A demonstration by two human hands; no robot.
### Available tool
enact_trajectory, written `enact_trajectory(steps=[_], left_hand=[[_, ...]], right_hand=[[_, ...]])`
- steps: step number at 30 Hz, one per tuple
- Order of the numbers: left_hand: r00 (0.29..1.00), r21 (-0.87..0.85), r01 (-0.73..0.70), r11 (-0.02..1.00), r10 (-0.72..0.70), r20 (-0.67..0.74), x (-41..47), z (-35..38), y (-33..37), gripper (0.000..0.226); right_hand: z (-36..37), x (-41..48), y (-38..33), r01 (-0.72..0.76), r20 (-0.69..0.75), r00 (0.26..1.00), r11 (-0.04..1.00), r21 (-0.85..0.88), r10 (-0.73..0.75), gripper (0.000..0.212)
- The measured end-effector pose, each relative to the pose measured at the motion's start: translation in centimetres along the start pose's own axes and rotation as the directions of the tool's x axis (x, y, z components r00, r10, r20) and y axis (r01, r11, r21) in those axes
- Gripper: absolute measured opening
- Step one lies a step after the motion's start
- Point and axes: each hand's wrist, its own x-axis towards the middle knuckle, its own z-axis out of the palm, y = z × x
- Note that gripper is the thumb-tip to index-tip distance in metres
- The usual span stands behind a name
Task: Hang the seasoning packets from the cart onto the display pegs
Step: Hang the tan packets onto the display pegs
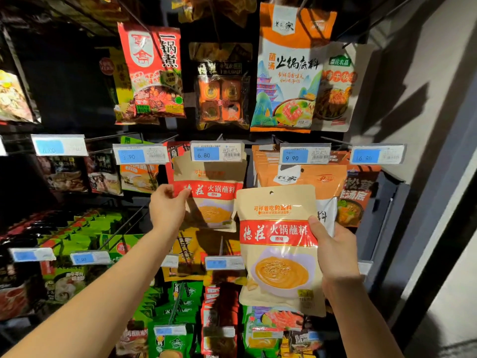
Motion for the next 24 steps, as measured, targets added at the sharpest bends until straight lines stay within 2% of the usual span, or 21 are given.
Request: enact_trajectory(steps=[2, 3, 5, 7, 8, 9, 13, 17, 19, 24], left_hand=[[0.992, 0.007, -0.060, 0.998, 0.060, -0.111, -2.1, -0.3, 0.0, 0.035], [0.991, -0.050, -0.106, 0.993, 0.102, -0.081, -3.5, -0.3, -0.2, 0.033], [0.974, -0.150, -0.070, 0.986, 0.100, 0.202, -7.0, -0.1, 0.2, 0.029], [0.856, -0.147, 0.083, 0.986, 0.005, 0.517, -8.8, 0.3, 0.6, 0.036], [0.796, -0.164, 0.149, 0.975, -0.020, 0.605, -9.1, 0.5, 0.7, 0.039], [0.766, -0.203, 0.199, 0.959, -0.024, 0.642, -9.1, 0.5, 0.7, 0.040], [0.823, -0.357, 0.225, 0.906, 0.020, 0.568, -8.2, 0.0, 0.6, 0.033], [0.914, -0.476, 0.274, 0.835, -0.073, 0.398, -5.5, -1.4, 0.6, 0.021], [0.928, -0.525, 0.282, 0.803, -0.089, 0.362, -4.3, -2.2, 0.8, 0.020], [0.946, -0.558, 0.207, 0.803, -0.020, 0.322, -3.8, -2.5, 1.4, 0.017]], right_hand=[[0.1, -0.2, 0.5, -0.016, -0.001, 1.000, 0.999, 0.030, 0.016, 0.011], [0.2, -0.2, 0.8, -0.024, 0.000, 1.000, 0.999, 0.048, 0.024, 0.010], [0.5, -0.4, 1.3, -0.039, -0.001, 0.999, 0.997, 0.068, 0.039, 0.010], [1.2, -0.7, 1.5, -0.061, 0.010, 0.998, 0.994, 0.094, 0.060, 0.011], [1.6, -0.9, 1.5, -0.070, 0.024, 0.997, 0.992, 0.109, 0.068, 0.011], [2.0, -1.0, 1.5, -0.077, 0.039, 0.997, 0.990, 0.117, 0.073, 0.012], [2.9, -1.3, 1.0, -0.051, 0.089, 0.995, 0.994, 0.096, 0.042, 0.013], [2.5, -1.0, 1.0, -0.060, 0.100, 0.994, 0.990, 0.126, 0.048, 0.011], [2.1, -0.9, 1.0, -0.046, 0.102, 0.994, 0.990, 0.130, 0.033, 0.010], [1.6, -0.7, 1.1, -0.029, 0.097, 0.995, 0.990, 0.140, 0.016, 0.010]])
